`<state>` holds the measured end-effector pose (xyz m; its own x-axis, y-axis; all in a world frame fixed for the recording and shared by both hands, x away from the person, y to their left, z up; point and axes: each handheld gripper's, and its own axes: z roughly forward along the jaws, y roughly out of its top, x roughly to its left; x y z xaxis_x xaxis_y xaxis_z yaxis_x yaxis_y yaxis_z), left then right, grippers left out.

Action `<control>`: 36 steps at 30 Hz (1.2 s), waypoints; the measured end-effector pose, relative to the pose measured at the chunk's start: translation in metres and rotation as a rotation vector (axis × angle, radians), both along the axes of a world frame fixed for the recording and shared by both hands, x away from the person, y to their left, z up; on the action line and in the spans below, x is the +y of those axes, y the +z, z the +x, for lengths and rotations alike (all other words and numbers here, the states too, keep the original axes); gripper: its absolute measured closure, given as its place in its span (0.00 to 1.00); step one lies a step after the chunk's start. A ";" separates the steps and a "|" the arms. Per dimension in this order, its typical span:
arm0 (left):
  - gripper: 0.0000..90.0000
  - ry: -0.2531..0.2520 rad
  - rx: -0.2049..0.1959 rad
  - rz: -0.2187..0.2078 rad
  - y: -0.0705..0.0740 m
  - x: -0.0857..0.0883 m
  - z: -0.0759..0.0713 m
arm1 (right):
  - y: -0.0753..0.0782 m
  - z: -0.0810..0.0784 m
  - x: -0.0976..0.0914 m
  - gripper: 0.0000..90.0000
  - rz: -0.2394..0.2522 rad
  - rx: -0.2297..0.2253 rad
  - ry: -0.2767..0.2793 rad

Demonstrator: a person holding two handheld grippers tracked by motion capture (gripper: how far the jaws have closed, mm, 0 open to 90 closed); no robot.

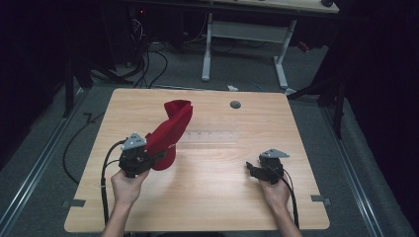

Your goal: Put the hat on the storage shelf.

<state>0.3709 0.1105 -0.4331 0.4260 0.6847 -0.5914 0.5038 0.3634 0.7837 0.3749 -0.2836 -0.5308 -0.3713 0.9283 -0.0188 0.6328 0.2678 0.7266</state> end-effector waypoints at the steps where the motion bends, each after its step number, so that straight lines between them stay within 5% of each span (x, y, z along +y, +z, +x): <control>1: 0.95 0.000 0.000 0.000 0.000 0.000 0.000 | 0.000 0.000 0.000 0.42 0.000 0.000 0.000; 25: 0.95 0.049 -0.032 -0.091 0.036 0.019 0.043 | 0.000 -0.001 0.000 0.41 0.000 0.002 -0.001; 36: 0.95 0.084 -0.028 -0.064 0.036 0.022 0.069 | 0.000 -0.001 0.000 0.41 0.000 0.003 -0.001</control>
<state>0.4399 0.1329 -0.3976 0.3856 0.6801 -0.6235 0.4475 0.4531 0.7710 0.3737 -0.2832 -0.5309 -0.3699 0.9289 -0.0181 0.6350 0.2670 0.7249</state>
